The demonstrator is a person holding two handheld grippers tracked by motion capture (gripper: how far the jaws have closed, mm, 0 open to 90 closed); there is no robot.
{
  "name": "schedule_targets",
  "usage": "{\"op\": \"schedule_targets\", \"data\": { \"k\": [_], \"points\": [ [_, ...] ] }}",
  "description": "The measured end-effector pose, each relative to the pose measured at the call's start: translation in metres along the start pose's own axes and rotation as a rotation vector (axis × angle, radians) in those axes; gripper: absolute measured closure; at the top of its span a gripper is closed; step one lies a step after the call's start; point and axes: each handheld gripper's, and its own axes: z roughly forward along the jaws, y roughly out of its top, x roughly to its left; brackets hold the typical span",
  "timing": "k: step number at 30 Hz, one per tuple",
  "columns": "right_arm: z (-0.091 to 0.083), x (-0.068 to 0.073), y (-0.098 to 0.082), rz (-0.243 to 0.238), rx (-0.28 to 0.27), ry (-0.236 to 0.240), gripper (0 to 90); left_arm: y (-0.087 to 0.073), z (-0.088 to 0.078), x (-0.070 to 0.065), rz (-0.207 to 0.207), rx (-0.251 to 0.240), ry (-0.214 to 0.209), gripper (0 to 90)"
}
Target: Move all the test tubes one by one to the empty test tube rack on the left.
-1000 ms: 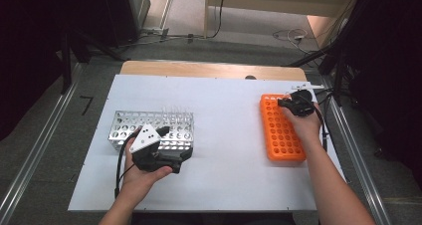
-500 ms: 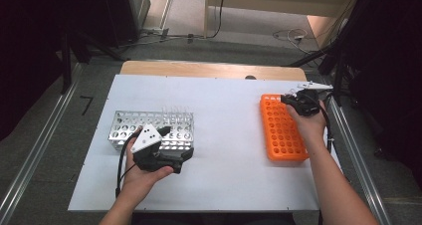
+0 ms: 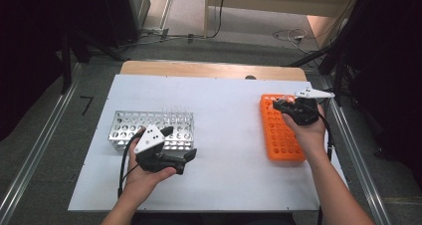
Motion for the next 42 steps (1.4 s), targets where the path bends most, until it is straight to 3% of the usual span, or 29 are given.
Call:
{"op": "schedule_targets", "data": {
  "k": [23,39,42],
  "points": [
    [-0.032,0.087,-0.021,-0.128,-0.014,0.225,74.0,0.005,0.005,-0.015,0.028,-0.003,-0.044,0.2],
    [-0.027,0.139,-0.036,-0.212,0.031,0.357,74.0,0.01,0.011,-0.03,0.041,-0.01,-0.096,3.2],
    [-0.024,0.147,-0.038,-0.227,0.038,0.374,74.1,0.011,0.012,-0.033,0.042,-0.008,-0.121,5.5]
  ]
}}
